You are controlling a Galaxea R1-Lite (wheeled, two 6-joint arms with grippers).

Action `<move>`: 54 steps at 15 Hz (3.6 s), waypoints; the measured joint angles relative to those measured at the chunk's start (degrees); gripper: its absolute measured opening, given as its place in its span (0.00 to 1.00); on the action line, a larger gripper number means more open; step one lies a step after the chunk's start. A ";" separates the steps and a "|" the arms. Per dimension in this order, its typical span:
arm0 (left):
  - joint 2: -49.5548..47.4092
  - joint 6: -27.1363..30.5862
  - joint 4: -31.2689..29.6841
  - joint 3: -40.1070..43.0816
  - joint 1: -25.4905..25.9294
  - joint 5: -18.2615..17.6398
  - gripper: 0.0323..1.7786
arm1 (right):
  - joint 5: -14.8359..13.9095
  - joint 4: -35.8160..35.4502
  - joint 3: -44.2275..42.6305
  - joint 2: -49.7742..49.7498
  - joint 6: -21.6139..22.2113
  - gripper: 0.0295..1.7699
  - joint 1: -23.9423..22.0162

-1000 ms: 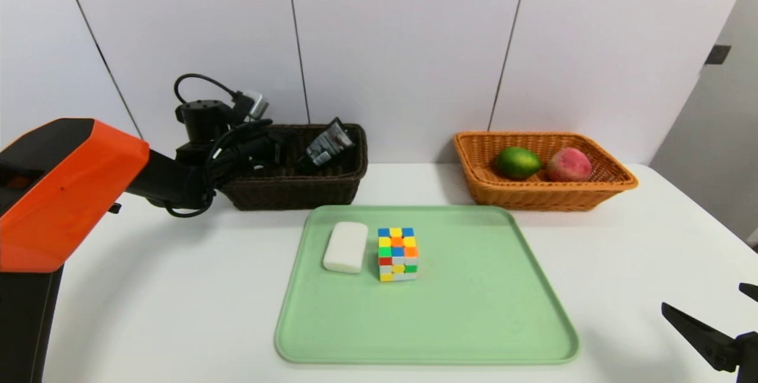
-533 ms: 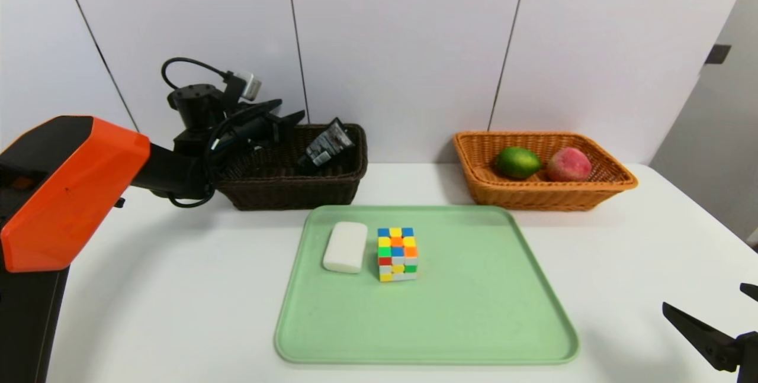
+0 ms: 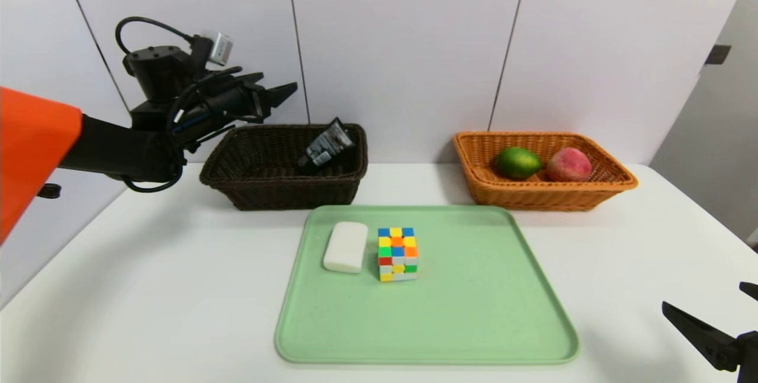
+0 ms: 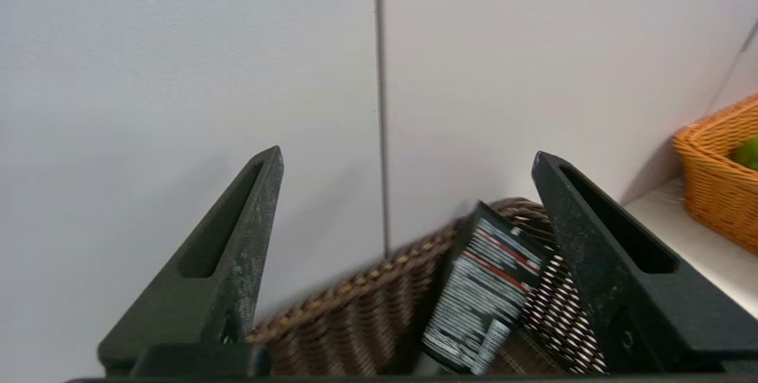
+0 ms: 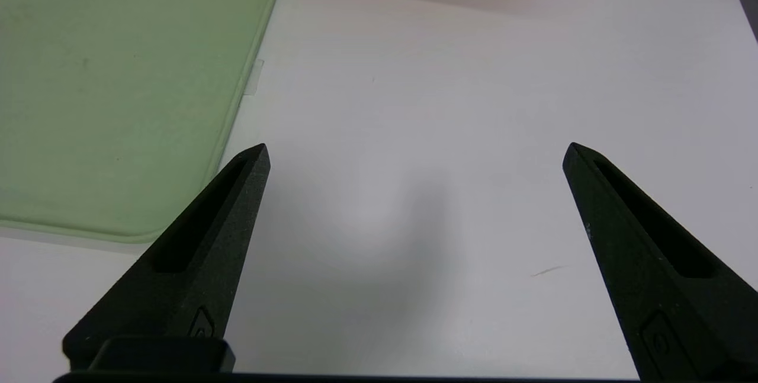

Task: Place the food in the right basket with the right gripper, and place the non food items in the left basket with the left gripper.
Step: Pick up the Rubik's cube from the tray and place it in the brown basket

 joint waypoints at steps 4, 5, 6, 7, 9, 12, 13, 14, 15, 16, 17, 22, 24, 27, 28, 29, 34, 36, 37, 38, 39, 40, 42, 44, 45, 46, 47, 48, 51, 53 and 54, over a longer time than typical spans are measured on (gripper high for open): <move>-8.89 0.00 0.00 13.12 -1.43 0.11 0.89 | 0.02 -0.06 -0.67 -0.40 -0.05 0.96 0.00; -11.25 0.00 -0.16 16.92 -2.06 0.18 0.90 | 0.00 -0.06 -0.69 -0.57 -0.05 0.96 0.00; -13.68 -0.06 -0.33 20.64 -3.02 0.20 0.90 | 0.02 -0.13 -0.72 -0.77 -0.02 0.96 0.02; -16.02 -0.20 -0.49 24.42 -4.38 0.27 0.91 | 0.02 -0.04 -0.72 -1.10 -0.02 0.96 0.02; -19.74 -0.46 -2.18 31.26 -8.01 0.35 0.92 | 0.02 0.05 -0.69 -1.93 -0.02 0.96 0.02; -22.69 -3.17 -12.48 39.63 -16.01 0.33 0.93 | 0.10 0.33 -0.37 -3.39 0.00 0.96 0.02; -22.93 -4.11 -16.85 41.96 -18.46 0.30 0.94 | 0.13 0.28 -0.37 -3.74 0.00 0.96 0.02; -22.97 -4.50 -20.53 44.00 -20.58 0.33 0.94 | 0.18 0.27 -0.44 -4.02 0.00 0.96 0.00; -23.02 -4.61 -22.88 45.84 -22.58 0.38 0.94 | 0.27 0.22 -0.61 -4.16 -0.02 0.96 0.00; -22.97 -4.68 -23.65 47.10 -24.25 0.39 0.94 | 0.66 0.24 -0.78 -4.24 -0.07 0.96 0.00; -22.77 -4.68 -24.23 48.30 -25.75 0.39 0.94 | 1.49 0.20 -1.08 -4.29 -0.11 0.96 0.00; -18.42 -4.74 -31.37 51.63 -29.76 0.30 0.95 | 2.28 0.20 -1.33 -4.29 -0.02 0.97 0.02; -15.25 -4.69 -34.34 51.82 -30.92 0.24 0.95 | 2.47 0.20 -1.39 -4.32 -0.02 0.97 0.02; -10.84 -4.72 -38.17 52.07 -32.24 0.27 0.95 | 2.50 0.06 -1.88 -4.49 0.09 0.97 0.00; -9.44 -4.72 -38.92 52.02 -32.35 0.27 0.95 | 2.54 0.00 -2.01 -4.55 0.15 0.97 0.00; -8.14 -4.69 -39.11 51.96 -32.44 0.30 0.95 | 2.67 -0.37 -2.40 -4.57 0.44 0.97 0.00; -4.85 -4.99 -39.22 52.18 -32.55 0.30 0.95 | 5.80 -1.00 -4.86 -3.22 3.36 0.97 0.07; -4.08 -4.91 -39.22 52.20 -32.55 0.33 0.95 | 6.39 -1.07 -5.27 -2.58 3.40 0.97 0.10; -3.75 -4.83 -39.22 52.20 -32.55 0.30 0.95 | 6.55 -1.05 -5.33 -2.47 3.39 0.97 0.07; -3.36 -4.79 -39.22 52.18 -32.55 0.33 0.95 | 6.58 -1.00 -5.38 -2.41 3.39 0.97 0.07; -2.76 -4.68 -39.19 52.10 -32.60 0.41 0.95 | 6.58 -1.02 -5.38 -2.41 3.36 0.97 0.05; -2.16 -4.63 -39.22 51.88 -32.52 0.52 0.95 | 6.58 -1.00 -5.41 -2.45 3.39 0.97 0.05; -1.07 -4.57 -39.22 50.58 -32.11 0.74 0.95 | 6.64 -1.00 -5.41 -2.47 3.32 0.97 0.10; 0.51 -3.28 -39.22 48.35 -31.28 1.77 0.95 | 6.61 -1.02 -5.41 -2.58 3.29 0.97 0.10; 1.27 -2.21 -39.19 47.06 -30.87 2.58 0.95 | 6.61 -0.99 -5.33 -2.61 3.36 0.97 0.10; 2.06 -1.02 -39.19 45.46 -30.45 3.58 0.95 | 6.58 -0.91 -5.19 -2.62 3.36 0.97 0.10; 2.69 0.09 -39.23 44.24 -30.07 4.66 0.95 | 6.64 -0.94 -5.11 -2.62 3.36 0.97 0.10; 3.30 0.93 -39.22 43.61 -29.68 5.12 0.95 | 6.64 -0.91 -5.00 -2.62 3.36 0.97 0.10; 4.05 0.84 -39.19 43.76 -29.43 4.30 0.95 | 6.67 -0.85 -4.86 -2.58 3.82 0.97 0.10; 4.05 0.68 -39.19 44.46 -29.40 3.19 0.95 | 6.67 -0.77 -4.83 -2.51 4.52 0.97 0.10; 3.94 0.59 -39.19 44.76 -29.38 3.06 0.95 | 7.05 -0.59 -4.78 -2.47 4.58 0.97 0.10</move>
